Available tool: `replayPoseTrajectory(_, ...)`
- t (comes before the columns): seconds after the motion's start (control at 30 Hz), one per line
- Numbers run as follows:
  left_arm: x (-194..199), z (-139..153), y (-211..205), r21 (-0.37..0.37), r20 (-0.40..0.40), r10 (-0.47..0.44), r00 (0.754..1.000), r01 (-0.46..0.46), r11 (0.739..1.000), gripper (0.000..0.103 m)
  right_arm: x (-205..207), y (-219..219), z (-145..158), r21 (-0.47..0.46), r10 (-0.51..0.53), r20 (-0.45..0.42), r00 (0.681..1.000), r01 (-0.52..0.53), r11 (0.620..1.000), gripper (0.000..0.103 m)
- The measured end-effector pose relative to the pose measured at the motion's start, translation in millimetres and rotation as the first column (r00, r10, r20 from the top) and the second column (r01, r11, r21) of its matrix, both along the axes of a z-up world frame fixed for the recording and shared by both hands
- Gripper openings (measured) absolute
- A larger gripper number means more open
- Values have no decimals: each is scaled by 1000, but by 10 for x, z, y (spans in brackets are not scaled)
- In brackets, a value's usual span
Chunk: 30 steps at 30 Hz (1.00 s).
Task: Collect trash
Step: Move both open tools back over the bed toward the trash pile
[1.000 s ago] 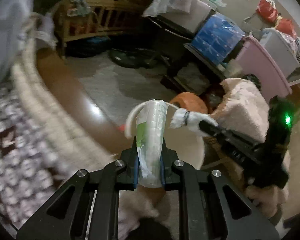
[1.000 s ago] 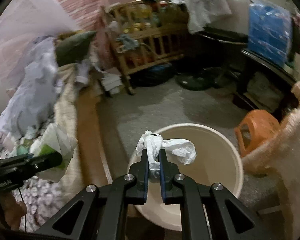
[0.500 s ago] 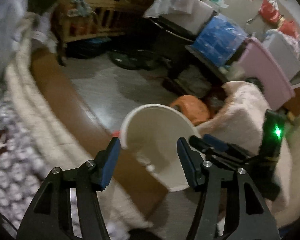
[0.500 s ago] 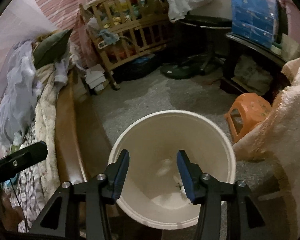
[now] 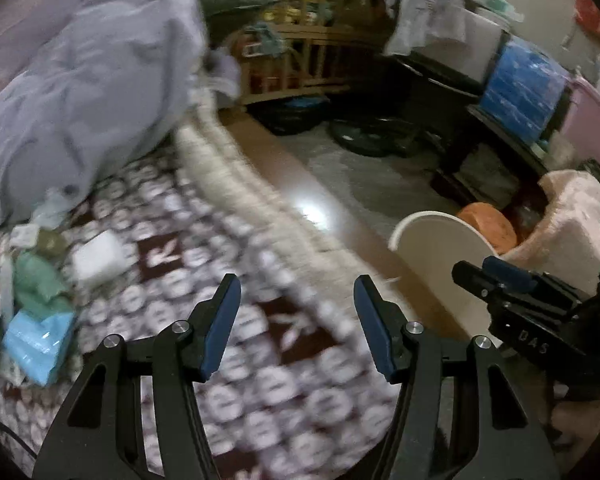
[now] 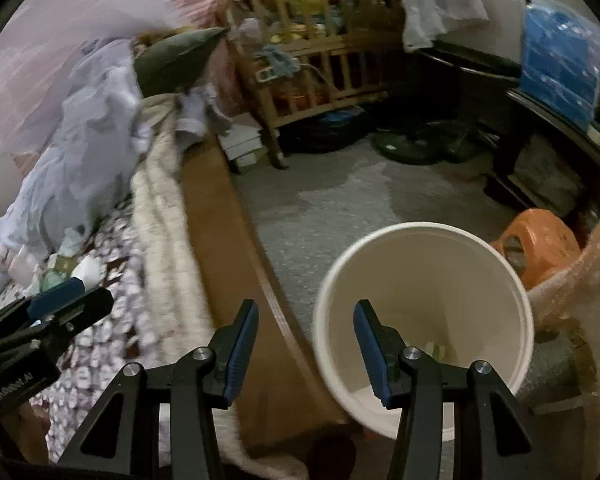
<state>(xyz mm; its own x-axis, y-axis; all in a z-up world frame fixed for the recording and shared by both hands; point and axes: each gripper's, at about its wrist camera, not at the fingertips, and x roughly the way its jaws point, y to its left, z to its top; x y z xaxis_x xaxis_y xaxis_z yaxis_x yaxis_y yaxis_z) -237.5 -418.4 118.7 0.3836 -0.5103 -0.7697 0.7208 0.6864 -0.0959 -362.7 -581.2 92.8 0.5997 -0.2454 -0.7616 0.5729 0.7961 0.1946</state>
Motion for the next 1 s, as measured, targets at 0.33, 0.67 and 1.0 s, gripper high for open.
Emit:
replayPoseTrajectory(0.33, 249, 84, 850, 7, 44, 177, 983, -178, 984, 58, 466, 638, 152, 3, 129, 28, 991, -129, 992, 50)
replayPoseTrajectory(0.67, 499, 59, 1805, 19, 55, 341, 938, -342, 939, 58, 967, 1404, 166, 21, 297, 33, 954, -298, 954, 57)
replayPoseTrajectory(1.0, 884, 32, 2740, 34, 26, 470, 882, -471, 882, 58, 1489, 2103, 17, 79, 481, 27, 876, -481, 873, 60)
